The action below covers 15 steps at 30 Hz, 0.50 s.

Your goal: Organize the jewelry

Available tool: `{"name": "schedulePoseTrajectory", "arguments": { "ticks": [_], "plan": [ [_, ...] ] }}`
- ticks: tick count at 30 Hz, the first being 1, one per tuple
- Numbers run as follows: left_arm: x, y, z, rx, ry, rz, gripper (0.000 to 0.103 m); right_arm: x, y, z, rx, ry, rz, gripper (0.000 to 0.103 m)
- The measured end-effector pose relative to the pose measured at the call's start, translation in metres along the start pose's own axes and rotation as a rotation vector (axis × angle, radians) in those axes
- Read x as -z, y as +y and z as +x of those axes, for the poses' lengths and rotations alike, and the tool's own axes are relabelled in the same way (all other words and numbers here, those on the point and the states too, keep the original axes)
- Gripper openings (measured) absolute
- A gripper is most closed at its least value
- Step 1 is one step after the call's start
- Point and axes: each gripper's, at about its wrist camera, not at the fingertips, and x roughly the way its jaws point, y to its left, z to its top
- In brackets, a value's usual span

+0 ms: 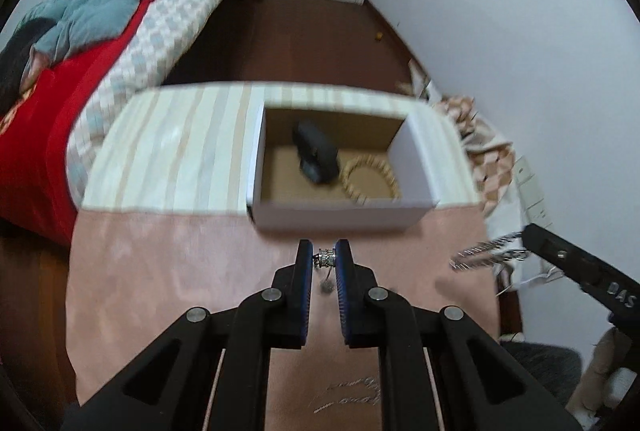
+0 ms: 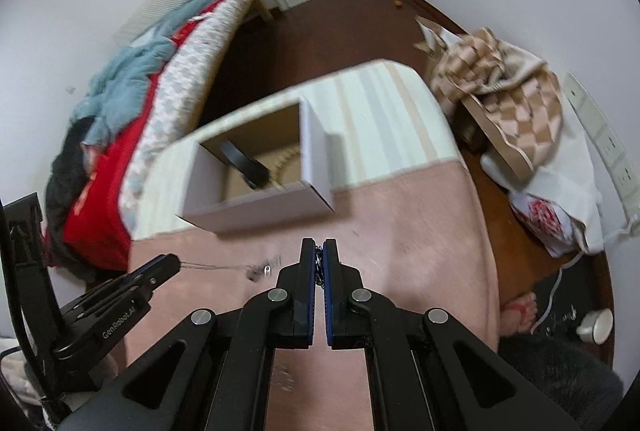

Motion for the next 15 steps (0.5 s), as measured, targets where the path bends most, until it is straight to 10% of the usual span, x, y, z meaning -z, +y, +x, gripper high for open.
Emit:
{"name": "schedulePoseTrajectory", "arguments": {
  "ticks": [15],
  "plan": [
    [-0.116,0.01,-0.014,0.026,-0.101,0.002,0.009,-0.115,0.067,0.023,-0.05,-0.012,-0.108,0.003]
  ]
}}
